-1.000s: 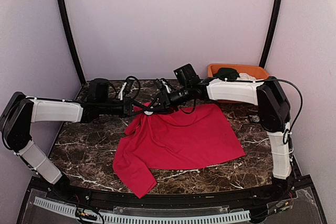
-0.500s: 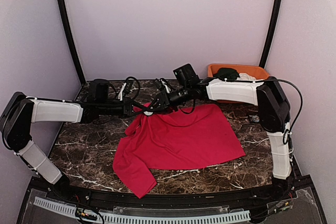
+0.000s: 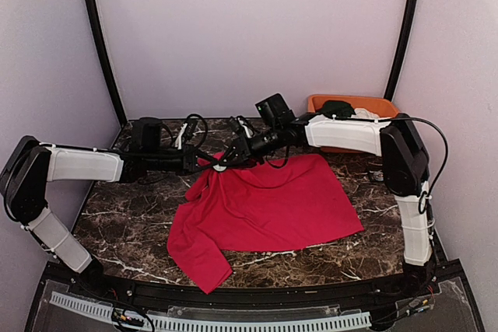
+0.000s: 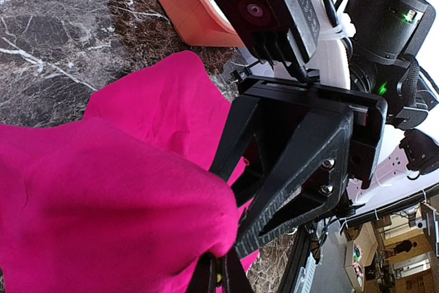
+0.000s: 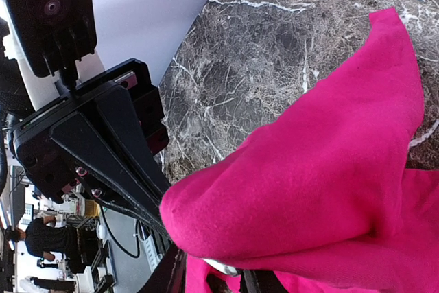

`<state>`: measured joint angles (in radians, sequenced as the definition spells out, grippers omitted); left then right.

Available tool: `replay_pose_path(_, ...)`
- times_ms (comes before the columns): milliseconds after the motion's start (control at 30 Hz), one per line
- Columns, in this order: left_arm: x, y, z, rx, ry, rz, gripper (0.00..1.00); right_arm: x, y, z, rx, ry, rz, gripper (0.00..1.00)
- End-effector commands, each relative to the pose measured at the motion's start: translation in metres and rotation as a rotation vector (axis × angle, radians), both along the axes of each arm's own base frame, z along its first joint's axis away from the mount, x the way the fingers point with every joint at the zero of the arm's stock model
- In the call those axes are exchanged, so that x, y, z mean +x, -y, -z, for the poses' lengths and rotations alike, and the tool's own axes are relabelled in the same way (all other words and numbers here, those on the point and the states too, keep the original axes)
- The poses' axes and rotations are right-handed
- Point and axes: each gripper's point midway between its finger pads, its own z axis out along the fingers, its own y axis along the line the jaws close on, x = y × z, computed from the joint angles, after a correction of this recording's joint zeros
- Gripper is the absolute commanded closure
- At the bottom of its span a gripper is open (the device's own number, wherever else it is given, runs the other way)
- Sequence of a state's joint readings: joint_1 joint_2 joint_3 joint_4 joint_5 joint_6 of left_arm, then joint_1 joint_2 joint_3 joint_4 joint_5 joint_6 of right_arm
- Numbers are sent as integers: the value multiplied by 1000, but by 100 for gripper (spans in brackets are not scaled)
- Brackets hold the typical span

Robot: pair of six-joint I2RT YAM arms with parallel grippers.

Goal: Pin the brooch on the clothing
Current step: Pin the brooch onto the flattened clothing.

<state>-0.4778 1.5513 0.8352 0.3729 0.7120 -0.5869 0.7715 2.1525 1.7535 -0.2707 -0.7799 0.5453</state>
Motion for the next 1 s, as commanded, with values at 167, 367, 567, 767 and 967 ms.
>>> replay_pose_path(167,-6,6,-13,-31,49,45,99,10,-1,19,-46,29,11,76)
replay_pose_path(367,-7,7,-15,-44,49,55,99,12,-1,20,-44,40,3,77)
replay_pose_path(567,-7,8,-16,-55,48,57,99,14,0,21,-41,42,3,77)
replay_pose_path(767,-6,8,-17,-79,46,55,99,9,-9,10,58,-9,-12,83)
replay_pose_path(967,-6,7,-20,-100,44,51,99,9,-11,4,89,-14,-8,83)
